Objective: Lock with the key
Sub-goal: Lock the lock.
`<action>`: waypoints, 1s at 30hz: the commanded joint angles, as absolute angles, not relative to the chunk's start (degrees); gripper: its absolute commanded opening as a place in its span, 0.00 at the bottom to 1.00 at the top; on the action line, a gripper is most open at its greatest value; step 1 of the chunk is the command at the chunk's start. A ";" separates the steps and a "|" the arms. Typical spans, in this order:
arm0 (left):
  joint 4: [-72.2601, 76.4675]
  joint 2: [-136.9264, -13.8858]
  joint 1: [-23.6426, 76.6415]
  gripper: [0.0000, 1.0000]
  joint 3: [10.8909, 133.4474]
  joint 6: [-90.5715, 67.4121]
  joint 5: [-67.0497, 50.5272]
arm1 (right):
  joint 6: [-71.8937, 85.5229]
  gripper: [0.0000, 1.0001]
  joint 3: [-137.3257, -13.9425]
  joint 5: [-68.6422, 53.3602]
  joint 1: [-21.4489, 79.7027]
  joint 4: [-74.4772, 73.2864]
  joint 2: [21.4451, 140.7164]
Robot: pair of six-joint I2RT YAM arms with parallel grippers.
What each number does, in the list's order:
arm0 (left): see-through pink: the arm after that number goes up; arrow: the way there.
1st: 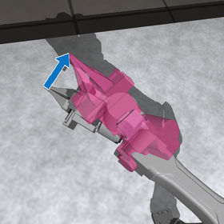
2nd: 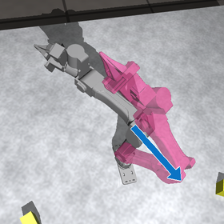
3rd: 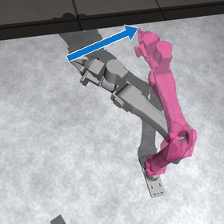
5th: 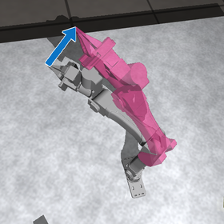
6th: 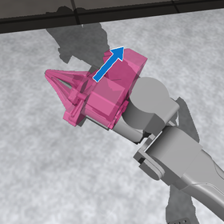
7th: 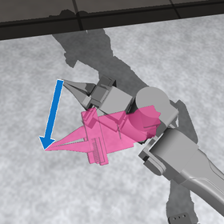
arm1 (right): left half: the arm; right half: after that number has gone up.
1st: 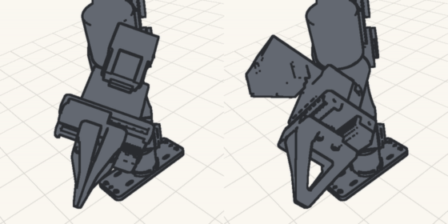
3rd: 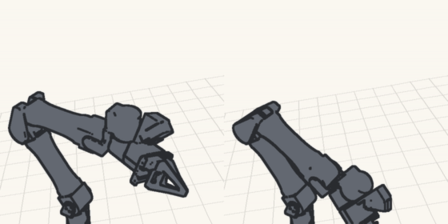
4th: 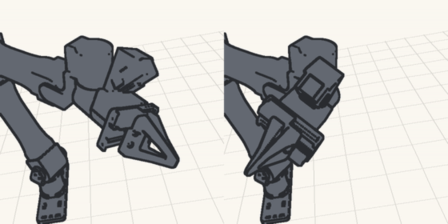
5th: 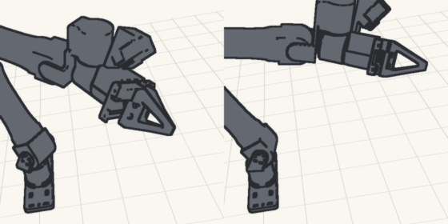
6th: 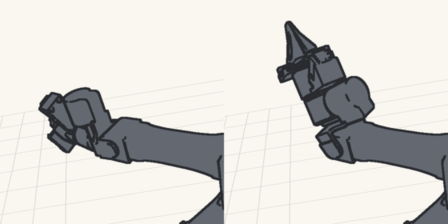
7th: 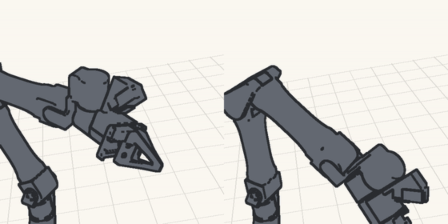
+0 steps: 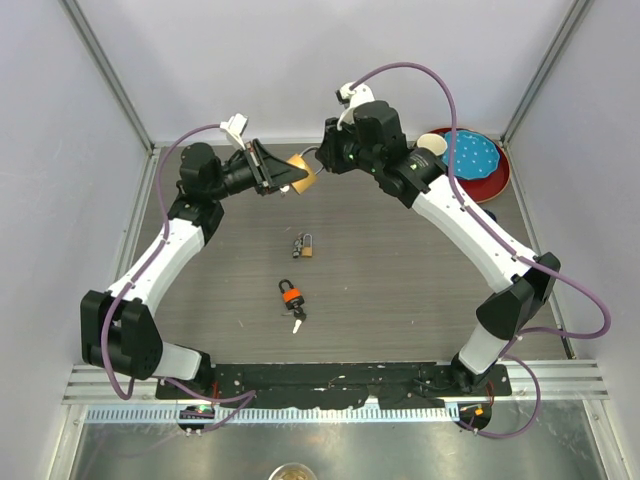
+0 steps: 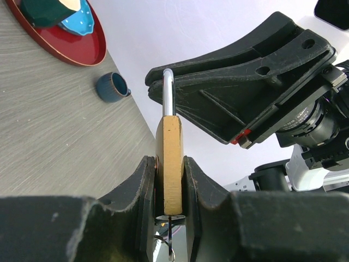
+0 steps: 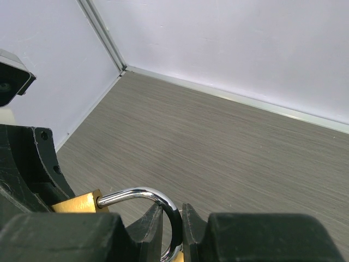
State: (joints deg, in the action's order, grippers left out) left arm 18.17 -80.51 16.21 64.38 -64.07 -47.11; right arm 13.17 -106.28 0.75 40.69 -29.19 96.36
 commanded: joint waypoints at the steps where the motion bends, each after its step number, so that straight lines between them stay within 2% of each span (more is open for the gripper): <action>1: 32.87 -83.67 21.45 0.00 69.70 -66.27 -40.96 | 26.54 0.01 -105.56 -46.75 62.14 -22.41 97.82; 12: 33.31 -84.46 21.27 0.00 70.84 -66.62 -39.90 | 26.72 0.01 -110.57 -53.26 65.21 -24.17 100.46; 21: 30.94 -86.31 19.52 0.00 75.06 -65.13 -41.39 | 23.91 0.02 -111.62 -51.00 65.92 -27.76 101.25; 25: 30.67 -84.64 18.55 0.00 71.82 -64.95 -42.36 | 24.17 0.01 -110.83 -45.97 62.06 -27.78 99.59; 30: 30.67 -81.83 18.28 0.00 67.42 -64.86 -43.50 | 26.54 0.01 -109.42 -39.56 51.96 -24.87 95.55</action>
